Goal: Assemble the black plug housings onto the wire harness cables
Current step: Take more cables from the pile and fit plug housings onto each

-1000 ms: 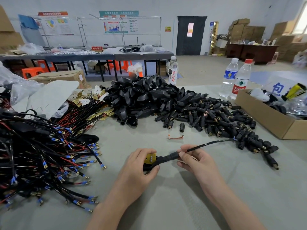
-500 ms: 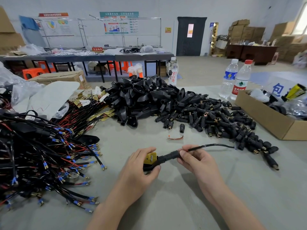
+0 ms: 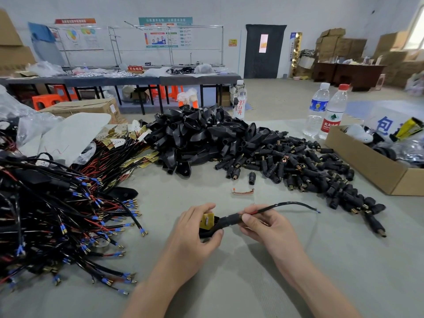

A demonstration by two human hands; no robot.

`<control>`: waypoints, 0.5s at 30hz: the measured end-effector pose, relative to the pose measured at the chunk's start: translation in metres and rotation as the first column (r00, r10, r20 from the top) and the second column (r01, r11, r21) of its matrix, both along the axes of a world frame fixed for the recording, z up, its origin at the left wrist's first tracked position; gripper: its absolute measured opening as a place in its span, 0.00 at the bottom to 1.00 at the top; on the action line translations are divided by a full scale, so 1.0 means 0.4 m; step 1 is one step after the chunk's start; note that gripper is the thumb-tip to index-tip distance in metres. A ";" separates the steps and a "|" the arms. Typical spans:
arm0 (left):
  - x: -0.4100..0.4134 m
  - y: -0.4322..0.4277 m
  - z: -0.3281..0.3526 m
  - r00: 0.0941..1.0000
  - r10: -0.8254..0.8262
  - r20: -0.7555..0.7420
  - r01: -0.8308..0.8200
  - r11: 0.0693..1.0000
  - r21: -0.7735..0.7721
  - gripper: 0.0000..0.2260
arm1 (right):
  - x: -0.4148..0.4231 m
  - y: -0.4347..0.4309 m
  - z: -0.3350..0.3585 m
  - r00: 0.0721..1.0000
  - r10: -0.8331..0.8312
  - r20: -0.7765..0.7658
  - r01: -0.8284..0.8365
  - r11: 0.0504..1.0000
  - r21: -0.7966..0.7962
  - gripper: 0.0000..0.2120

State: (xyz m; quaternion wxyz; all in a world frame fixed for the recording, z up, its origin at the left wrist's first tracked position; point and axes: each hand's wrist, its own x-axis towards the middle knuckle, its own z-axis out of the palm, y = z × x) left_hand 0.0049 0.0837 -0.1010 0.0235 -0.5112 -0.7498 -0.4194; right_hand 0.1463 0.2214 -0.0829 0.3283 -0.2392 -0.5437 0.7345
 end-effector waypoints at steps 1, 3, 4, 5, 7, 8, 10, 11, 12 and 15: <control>0.000 0.000 0.000 1.000 0.001 0.000 -0.001 1.000 0.005 0.22 | 0.001 0.000 0.001 1.000 -0.007 0.006 0.007 1.000 0.005 0.05; 0.000 0.001 0.000 1.000 0.003 -0.006 -0.003 1.000 0.014 0.22 | 0.002 0.001 0.001 1.000 -0.023 0.018 0.023 1.000 0.011 0.04; 0.000 0.001 0.000 1.000 0.003 -0.008 -0.003 1.000 0.015 0.22 | 0.002 0.002 0.001 0.999 -0.029 0.024 0.029 1.000 0.010 0.04; 0.001 0.002 0.001 1.000 0.004 -0.011 -0.004 1.000 0.014 0.22 | 0.003 0.001 0.002 0.999 -0.033 0.030 0.033 0.999 0.012 0.04; 0.000 0.003 0.000 1.000 0.005 -0.016 -0.005 1.000 0.008 0.21 | 0.002 -0.001 0.003 0.998 -0.043 0.039 0.042 0.999 0.022 0.04; 0.000 0.003 0.000 1.000 0.007 -0.018 -0.006 1.000 0.005 0.21 | 0.001 -0.002 0.004 0.998 -0.050 0.041 0.049 0.998 0.025 0.03; 0.000 0.003 0.000 1.000 0.009 -0.014 -0.009 1.000 0.003 0.21 | 0.000 -0.003 0.006 0.997 -0.062 0.038 0.062 0.998 0.023 0.04; 0.000 0.003 0.000 1.000 0.010 -0.013 -0.010 1.000 0.000 0.21 | -0.001 -0.004 0.006 0.997 -0.066 0.039 0.066 0.998 0.020 0.04; 0.000 0.002 0.000 1.000 0.010 -0.016 -0.010 1.000 -0.001 0.21 | -0.001 -0.003 0.007 0.997 -0.067 0.042 0.067 0.998 0.019 0.04; 0.001 0.001 0.002 1.000 0.011 -0.023 -0.011 1.000 0.007 0.21 | 0.003 -0.002 0.008 0.996 -0.053 0.075 0.049 0.998 0.045 0.04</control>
